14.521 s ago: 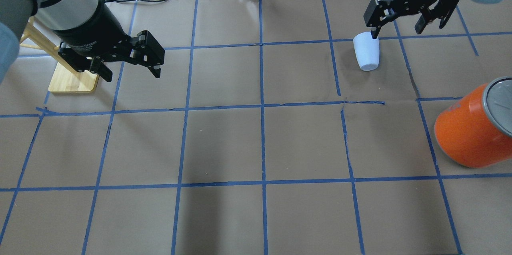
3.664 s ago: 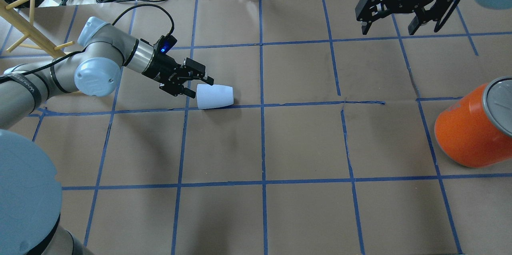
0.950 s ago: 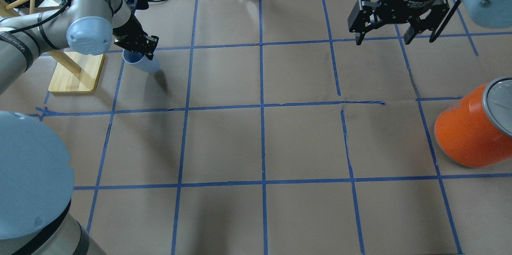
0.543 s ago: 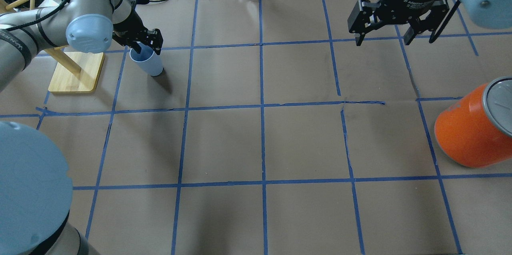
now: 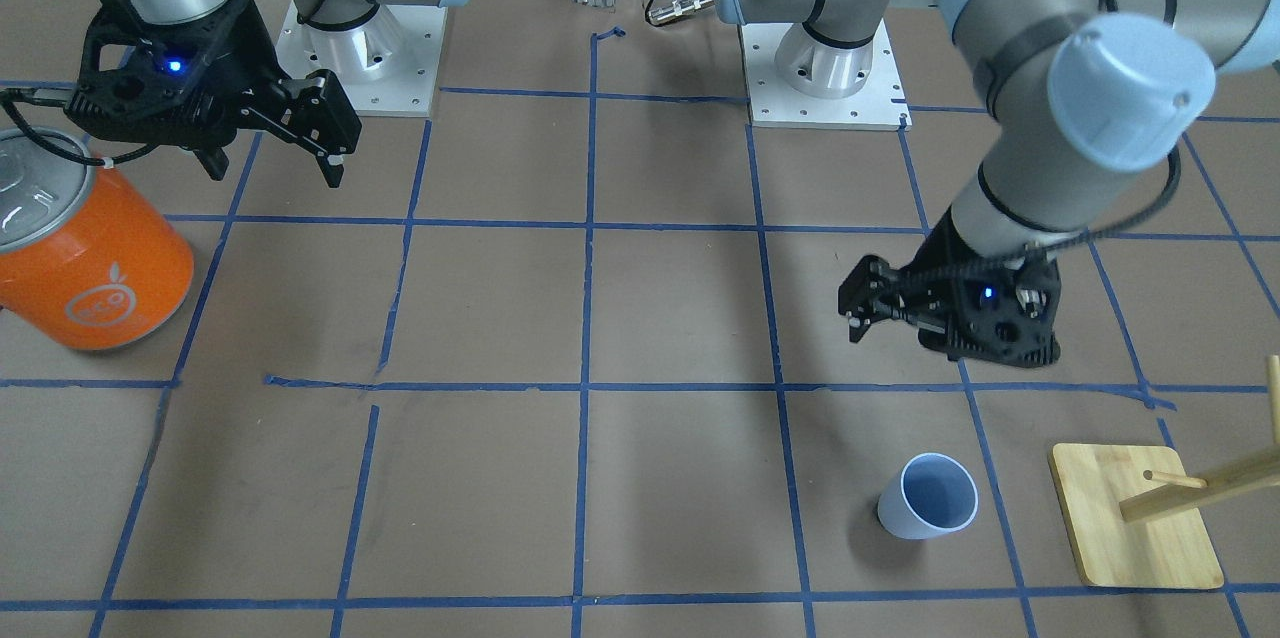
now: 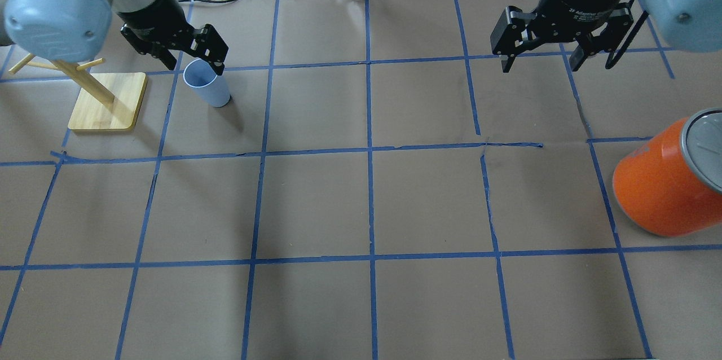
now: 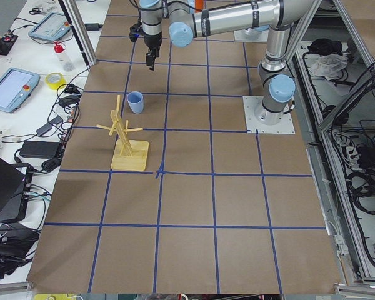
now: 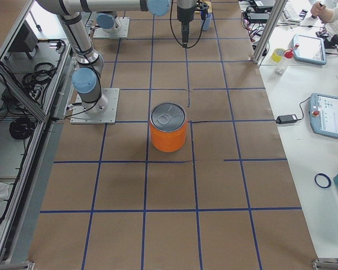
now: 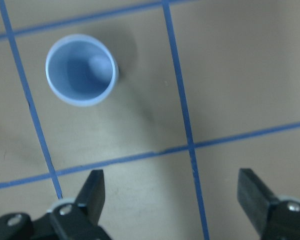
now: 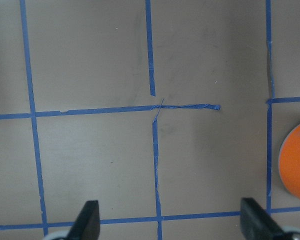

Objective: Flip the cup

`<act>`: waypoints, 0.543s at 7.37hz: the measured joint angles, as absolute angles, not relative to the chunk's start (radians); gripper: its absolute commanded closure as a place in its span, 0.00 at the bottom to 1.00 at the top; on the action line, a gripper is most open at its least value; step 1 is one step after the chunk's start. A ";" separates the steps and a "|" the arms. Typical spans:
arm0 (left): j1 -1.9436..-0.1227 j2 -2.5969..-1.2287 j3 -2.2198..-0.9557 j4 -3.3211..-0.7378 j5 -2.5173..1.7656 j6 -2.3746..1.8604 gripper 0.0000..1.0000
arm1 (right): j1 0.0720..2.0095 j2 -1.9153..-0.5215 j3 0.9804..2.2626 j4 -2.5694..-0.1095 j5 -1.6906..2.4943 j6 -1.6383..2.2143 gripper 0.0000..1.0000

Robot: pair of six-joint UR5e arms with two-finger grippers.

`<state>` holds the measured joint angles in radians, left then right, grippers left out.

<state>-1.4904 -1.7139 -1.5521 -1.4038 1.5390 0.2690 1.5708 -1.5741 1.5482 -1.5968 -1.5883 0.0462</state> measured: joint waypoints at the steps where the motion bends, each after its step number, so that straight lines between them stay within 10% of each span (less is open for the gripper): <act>1: -1.492 -1.638 -1.572 -1.471 1.540 0.265 0.06 | 1.571 -1.575 1.549 -1.597 -1.589 0.046 0.00; 4: -1.493 -1.516 -1.590 -1.592 1.545 0.220 0.06 | 1.571 -1.577 1.549 -1.597 -1.589 0.045 0.00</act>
